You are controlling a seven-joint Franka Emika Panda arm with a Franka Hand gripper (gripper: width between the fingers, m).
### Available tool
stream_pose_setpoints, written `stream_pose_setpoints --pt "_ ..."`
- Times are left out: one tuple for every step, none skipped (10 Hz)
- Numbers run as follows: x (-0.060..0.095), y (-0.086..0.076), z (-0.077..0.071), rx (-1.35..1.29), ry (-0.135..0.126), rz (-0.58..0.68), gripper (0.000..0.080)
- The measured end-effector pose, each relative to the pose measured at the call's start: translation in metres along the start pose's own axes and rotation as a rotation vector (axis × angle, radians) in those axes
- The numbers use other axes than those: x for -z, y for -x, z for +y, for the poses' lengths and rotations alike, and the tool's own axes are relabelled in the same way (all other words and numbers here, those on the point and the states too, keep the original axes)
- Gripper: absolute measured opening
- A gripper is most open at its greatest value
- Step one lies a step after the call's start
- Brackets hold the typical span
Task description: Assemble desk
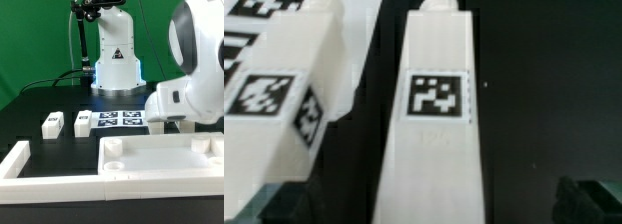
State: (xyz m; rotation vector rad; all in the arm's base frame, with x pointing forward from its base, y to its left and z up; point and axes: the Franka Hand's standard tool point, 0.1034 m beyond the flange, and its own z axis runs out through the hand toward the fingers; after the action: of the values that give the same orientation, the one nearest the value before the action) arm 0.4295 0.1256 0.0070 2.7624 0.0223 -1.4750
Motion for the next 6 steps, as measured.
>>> stream_pose_setpoints --pt "0.0018 -0.0001 0.0001 0.003 -0.001 0.006 0.0649" --pt "0.0015 -0.0002 -0.0001 0.003 -0.001 0.006 0.0555" --pt "0.0012 -0.0002 -0.0001 0.003 -0.001 0.005 0.0416" --pt "0.0012 -0.0003 -0.0001 0.003 -0.001 0.005 0.0285" --pt "0.0012 -0.0003 -0.0001 0.003 -0.001 0.006 0.0285" --pt "0.0012 -0.0003 -0.0001 0.003 -0.001 0.006 0.0289"
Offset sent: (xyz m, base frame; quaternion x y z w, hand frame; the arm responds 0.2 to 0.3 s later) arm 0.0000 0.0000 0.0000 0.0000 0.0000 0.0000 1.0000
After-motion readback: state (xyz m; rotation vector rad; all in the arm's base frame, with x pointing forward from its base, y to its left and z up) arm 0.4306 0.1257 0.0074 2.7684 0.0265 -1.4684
